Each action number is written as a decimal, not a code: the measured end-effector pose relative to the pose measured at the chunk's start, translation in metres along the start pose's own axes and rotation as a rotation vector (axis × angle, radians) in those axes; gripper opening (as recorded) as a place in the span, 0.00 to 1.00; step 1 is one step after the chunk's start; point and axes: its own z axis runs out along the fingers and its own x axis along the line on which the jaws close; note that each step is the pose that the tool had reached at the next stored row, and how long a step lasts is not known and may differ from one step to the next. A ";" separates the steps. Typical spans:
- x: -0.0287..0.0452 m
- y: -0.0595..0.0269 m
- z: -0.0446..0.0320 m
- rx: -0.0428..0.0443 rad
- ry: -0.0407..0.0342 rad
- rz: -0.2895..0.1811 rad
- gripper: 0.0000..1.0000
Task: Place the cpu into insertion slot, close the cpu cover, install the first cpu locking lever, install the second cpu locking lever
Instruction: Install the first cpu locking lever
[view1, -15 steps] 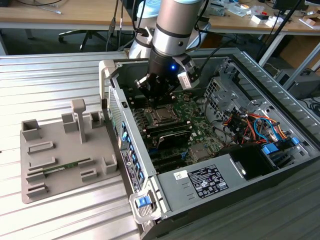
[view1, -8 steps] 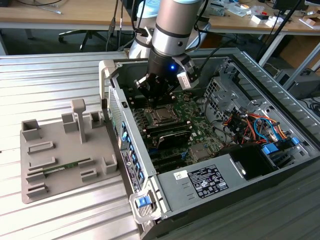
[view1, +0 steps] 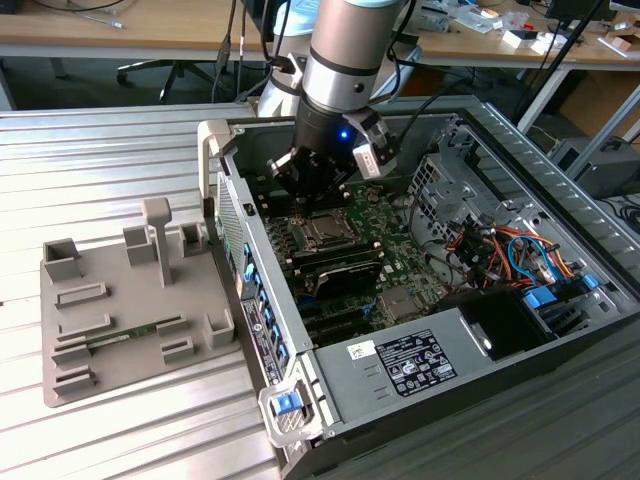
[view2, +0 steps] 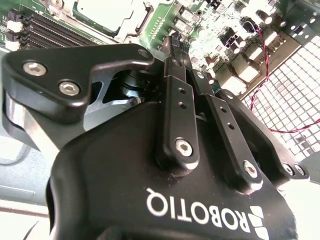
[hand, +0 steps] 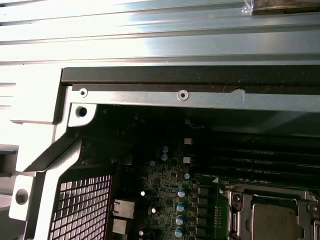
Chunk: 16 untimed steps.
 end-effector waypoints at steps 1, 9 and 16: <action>0.0003 0.0000 0.0000 0.0000 0.0000 0.000 0.10; 0.0045 0.0003 0.0001 0.0000 0.0000 0.000 0.10; 0.0064 0.0005 0.0002 0.0000 0.0000 0.000 0.10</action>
